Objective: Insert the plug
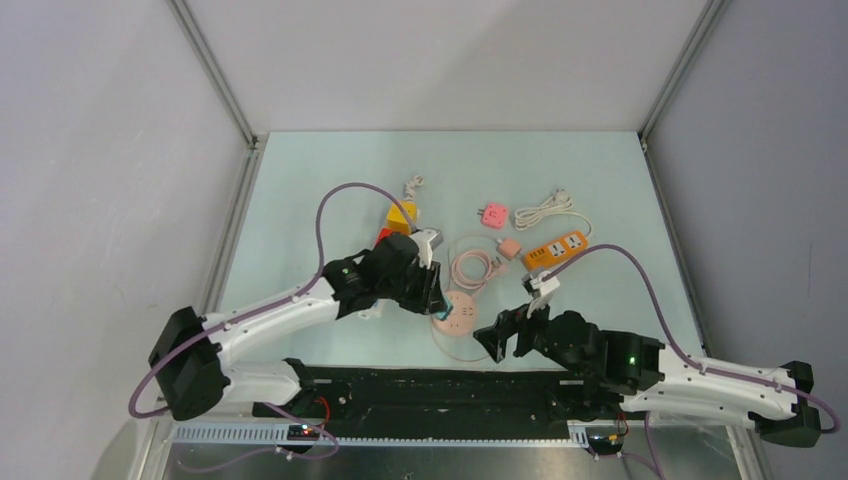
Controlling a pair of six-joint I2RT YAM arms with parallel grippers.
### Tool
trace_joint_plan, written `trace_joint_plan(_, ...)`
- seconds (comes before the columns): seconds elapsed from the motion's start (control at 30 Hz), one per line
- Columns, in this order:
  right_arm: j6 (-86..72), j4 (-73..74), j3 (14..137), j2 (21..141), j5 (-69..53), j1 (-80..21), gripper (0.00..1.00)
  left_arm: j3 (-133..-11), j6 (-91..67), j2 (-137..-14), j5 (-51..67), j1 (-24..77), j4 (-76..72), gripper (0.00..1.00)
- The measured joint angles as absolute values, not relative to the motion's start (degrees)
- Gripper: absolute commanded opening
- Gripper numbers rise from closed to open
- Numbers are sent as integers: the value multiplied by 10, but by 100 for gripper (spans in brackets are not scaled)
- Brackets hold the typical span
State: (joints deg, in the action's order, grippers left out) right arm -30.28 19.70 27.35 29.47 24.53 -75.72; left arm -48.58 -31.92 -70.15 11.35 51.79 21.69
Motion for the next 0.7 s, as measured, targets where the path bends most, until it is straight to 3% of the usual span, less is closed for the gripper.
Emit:
trace_joint_plan(0.17, -433, 274, 271, 293, 290, -736, 80, -520, -323, -754, 70, 518, 241, 0)
trace_joint_plan(0.4, -609, 425, 300, 335, 332, -699, 78, -585, -360, -827, -3, 520, 278, 0)
trace_joint_plan(0.7, -661, 505, 338, 351, 343, -672, 79, -597, -401, -881, -47, 540, 322, 0)
